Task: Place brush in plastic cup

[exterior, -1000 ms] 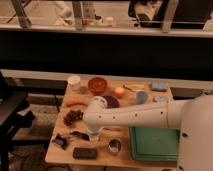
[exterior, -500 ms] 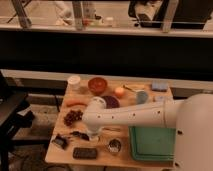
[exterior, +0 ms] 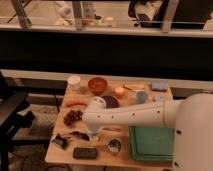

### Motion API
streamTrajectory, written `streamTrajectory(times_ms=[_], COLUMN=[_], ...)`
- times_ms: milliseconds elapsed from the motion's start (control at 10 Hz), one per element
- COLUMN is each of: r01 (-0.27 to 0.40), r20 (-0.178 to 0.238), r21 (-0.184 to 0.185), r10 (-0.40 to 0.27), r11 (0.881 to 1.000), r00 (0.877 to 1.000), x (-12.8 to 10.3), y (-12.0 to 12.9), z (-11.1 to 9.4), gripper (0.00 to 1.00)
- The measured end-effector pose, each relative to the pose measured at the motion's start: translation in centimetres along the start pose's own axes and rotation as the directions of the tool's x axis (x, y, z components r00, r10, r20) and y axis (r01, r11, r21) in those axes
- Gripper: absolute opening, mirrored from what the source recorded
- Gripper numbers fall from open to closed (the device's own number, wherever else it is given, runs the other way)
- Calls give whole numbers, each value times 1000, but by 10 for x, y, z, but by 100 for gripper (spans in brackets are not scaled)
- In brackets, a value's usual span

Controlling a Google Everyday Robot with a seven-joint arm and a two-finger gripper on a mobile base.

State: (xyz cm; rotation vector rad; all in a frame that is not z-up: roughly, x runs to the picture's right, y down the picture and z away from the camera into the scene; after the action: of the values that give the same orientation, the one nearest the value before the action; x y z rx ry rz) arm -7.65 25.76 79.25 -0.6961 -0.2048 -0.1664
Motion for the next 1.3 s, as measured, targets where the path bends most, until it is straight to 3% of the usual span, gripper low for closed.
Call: streamTrajectory(times_ms=[400,900,1000,1300], r01=[7,12,12,14], r20=[9,18,20,24], r21=[6,2,1,-2], r10=[-7,-12,-12,-14], r11=[1000,1000,1000,1000], r00=[1000,1000,1000,1000], x=[-4,-5,-5,-6], y=[-2,-1,-2,-2], z=[-2,2,2,5], gripper=[58,52,47,46])
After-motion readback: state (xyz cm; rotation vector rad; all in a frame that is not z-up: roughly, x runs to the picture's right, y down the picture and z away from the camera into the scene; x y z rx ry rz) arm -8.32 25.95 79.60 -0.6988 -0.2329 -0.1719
